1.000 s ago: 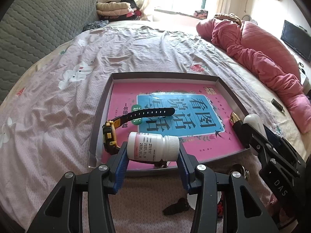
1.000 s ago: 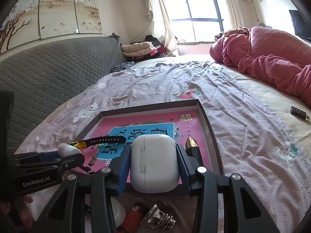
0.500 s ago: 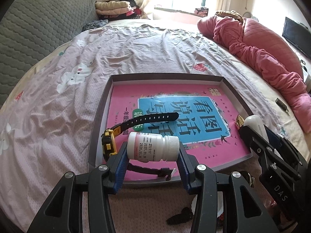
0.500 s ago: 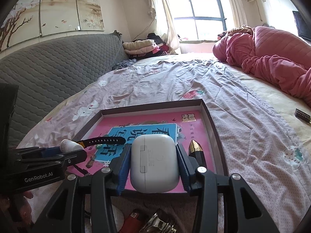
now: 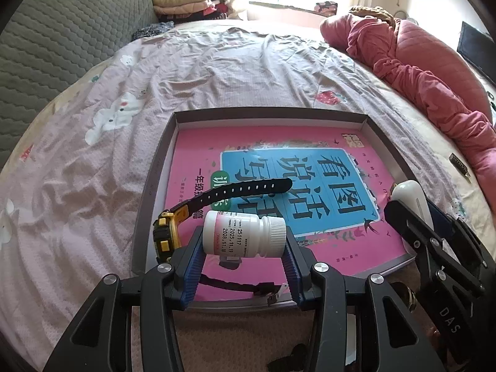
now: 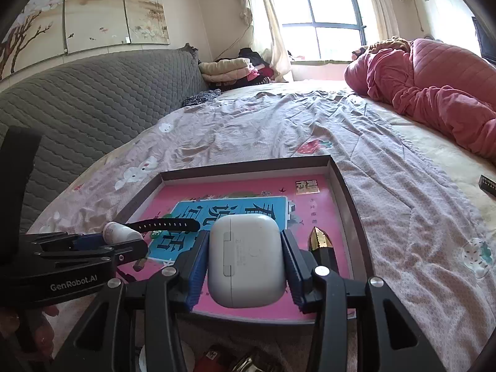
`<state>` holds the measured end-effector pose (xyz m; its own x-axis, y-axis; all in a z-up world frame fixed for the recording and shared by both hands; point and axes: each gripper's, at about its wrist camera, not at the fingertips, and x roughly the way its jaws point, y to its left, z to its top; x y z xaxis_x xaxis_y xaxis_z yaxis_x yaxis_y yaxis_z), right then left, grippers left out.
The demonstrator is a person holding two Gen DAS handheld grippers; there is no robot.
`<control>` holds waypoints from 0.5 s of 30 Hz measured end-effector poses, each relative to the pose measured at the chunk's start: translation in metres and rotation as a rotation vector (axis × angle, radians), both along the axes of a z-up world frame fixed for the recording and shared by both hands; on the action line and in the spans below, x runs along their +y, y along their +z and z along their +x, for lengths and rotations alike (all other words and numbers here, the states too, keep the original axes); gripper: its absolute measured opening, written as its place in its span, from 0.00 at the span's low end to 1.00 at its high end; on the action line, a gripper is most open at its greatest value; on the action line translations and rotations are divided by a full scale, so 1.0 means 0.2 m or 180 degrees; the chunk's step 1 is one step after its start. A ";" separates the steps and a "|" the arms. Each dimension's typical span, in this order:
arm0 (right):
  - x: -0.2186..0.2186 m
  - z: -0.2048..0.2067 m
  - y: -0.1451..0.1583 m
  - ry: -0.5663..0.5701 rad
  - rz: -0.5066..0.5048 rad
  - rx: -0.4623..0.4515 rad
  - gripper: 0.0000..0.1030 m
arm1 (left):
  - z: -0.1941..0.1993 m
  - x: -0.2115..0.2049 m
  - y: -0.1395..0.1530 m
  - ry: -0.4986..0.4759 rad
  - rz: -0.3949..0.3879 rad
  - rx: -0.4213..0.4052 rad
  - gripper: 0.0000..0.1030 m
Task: Organize rigid objects
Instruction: 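Lower the pill bottle into the box with the left tool while the right tool lowers the earbud case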
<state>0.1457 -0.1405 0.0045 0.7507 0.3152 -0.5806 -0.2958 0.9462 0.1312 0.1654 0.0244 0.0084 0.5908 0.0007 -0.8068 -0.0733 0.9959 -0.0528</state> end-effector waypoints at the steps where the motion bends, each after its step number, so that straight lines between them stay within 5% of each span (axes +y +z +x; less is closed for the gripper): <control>1: 0.00 0.00 0.00 0.0006 0.0005 0.0005 0.44 | 0.00 0.00 0.00 -0.0004 0.0006 0.0005 0.46; 15: 0.00 0.05 -0.05 0.0002 -0.0013 0.0107 0.44 | 0.07 -0.03 -0.05 -0.0042 0.0076 0.0102 0.46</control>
<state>0.1559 -0.1407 -0.0057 0.7304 0.3133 -0.6069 -0.2919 0.9465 0.1373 0.1792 0.0194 -0.0013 0.5648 0.0126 -0.8251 -0.0615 0.9977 -0.0268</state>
